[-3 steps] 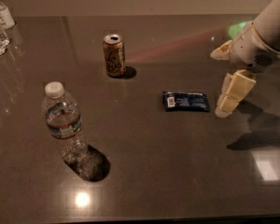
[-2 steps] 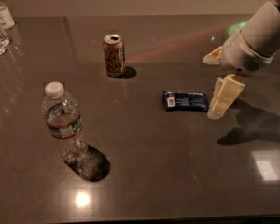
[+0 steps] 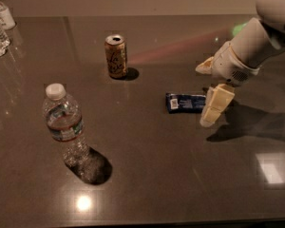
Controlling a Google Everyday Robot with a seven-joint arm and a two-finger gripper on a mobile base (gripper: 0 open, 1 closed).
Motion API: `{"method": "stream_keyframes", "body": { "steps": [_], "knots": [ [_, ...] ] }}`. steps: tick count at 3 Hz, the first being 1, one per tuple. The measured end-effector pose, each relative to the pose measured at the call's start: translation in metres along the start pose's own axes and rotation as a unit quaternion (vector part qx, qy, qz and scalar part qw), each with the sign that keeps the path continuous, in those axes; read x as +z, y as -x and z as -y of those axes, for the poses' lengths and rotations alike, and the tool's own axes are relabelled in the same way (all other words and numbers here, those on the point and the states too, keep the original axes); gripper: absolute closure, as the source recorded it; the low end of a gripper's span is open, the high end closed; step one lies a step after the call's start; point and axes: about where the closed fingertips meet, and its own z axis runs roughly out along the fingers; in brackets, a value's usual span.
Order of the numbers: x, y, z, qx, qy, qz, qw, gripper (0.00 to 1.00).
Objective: Move rxbar blueberry near water bottle
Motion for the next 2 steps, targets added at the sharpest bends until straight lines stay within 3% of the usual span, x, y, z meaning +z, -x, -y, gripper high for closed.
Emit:
{"method": "stream_keyframes", "body": {
  "steps": [2],
  "knots": [
    [0.029, 0.007, 0.002, -0.01, 0.004, 0.015, 0.9998, 0.0]
  ]
}}
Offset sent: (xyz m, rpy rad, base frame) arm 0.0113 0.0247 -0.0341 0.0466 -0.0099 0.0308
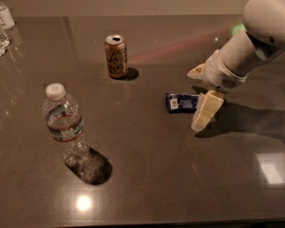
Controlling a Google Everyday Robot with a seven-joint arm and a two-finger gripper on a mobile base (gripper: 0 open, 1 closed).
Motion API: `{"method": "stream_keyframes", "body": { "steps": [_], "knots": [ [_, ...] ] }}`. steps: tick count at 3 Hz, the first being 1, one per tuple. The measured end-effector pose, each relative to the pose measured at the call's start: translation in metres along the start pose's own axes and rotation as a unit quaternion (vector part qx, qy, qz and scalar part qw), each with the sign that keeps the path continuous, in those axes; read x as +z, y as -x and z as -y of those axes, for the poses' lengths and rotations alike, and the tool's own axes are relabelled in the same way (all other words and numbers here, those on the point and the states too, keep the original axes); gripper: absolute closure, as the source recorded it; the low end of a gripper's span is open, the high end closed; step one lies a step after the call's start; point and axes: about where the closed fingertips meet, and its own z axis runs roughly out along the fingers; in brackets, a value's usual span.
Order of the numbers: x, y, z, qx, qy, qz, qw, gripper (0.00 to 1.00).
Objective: Move rxbar blueberry near water bottle
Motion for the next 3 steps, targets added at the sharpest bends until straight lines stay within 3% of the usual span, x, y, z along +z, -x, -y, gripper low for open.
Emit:
{"method": "stream_keyframes", "body": {
  "steps": [1, 2, 3],
  "knots": [
    [0.0084, 0.0031, 0.0009, -0.002, 0.003, 0.006, 1.0, 0.0],
    [0.0122, 0.0068, -0.0004, -0.003, 0.009, 0.008, 0.9999, 0.17],
    [0.0113, 0.0085, -0.0016, 0.003, 0.016, 0.012, 0.9998, 0.41]
  ]
}}
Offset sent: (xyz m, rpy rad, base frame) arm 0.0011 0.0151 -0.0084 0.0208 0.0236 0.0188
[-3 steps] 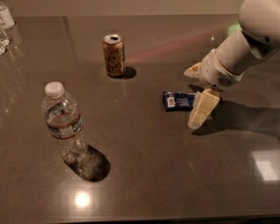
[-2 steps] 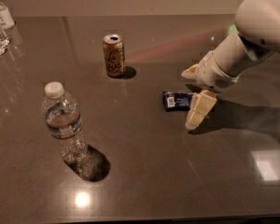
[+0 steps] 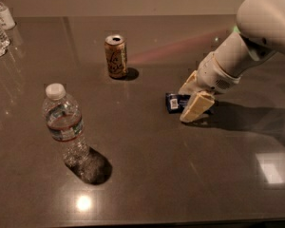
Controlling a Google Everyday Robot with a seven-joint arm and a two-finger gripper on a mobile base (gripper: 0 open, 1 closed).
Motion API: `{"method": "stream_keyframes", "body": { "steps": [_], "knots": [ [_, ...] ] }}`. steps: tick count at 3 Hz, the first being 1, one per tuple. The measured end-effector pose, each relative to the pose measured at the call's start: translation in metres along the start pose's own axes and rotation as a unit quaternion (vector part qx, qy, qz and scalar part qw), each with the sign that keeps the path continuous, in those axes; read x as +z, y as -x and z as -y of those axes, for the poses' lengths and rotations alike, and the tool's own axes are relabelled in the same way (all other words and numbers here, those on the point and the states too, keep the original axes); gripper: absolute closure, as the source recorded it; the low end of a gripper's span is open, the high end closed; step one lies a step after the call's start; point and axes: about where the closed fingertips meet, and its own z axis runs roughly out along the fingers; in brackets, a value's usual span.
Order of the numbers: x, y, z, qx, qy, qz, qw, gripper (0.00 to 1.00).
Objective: Move rxbar blueberry near water bottle
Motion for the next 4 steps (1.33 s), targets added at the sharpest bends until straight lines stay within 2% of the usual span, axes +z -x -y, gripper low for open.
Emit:
{"method": "stream_keyframes", "body": {
  "steps": [2, 3, 4],
  "knots": [
    [-0.003, 0.004, -0.007, 0.008, 0.007, 0.011, 0.9999, 0.87],
    [-0.003, 0.02, -0.019, -0.004, 0.01, 0.012, 0.9999, 1.0],
    [-0.003, 0.047, -0.036, -0.026, 0.024, 0.015, 0.9992, 1.0]
  ]
}}
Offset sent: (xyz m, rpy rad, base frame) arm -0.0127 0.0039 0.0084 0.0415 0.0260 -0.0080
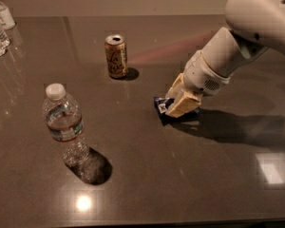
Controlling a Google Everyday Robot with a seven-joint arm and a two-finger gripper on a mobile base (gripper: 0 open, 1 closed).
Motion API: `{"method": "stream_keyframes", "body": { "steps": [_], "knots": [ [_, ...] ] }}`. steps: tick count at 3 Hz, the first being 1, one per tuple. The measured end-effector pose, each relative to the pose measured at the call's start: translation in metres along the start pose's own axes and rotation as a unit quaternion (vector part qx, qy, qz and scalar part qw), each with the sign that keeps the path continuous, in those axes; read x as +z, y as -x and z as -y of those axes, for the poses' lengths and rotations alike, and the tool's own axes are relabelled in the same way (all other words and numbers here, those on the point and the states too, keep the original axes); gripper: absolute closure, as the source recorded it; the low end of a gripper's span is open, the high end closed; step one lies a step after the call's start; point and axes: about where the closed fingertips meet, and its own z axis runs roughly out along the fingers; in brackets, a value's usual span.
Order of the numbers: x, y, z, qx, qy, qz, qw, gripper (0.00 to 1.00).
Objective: Move rxbar blueberry near water bottle
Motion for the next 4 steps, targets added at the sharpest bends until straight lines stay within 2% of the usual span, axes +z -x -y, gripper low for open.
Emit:
{"method": "stream_keyframes", "body": {
  "steps": [2, 4],
  "knots": [
    [0.02, 0.046, -0.031, -0.041, 0.044, 0.024, 0.9979, 1.0],
    [0.041, 0.086, -0.056, -0.081, 0.075, 0.049, 0.9926, 1.0]
  ]
}}
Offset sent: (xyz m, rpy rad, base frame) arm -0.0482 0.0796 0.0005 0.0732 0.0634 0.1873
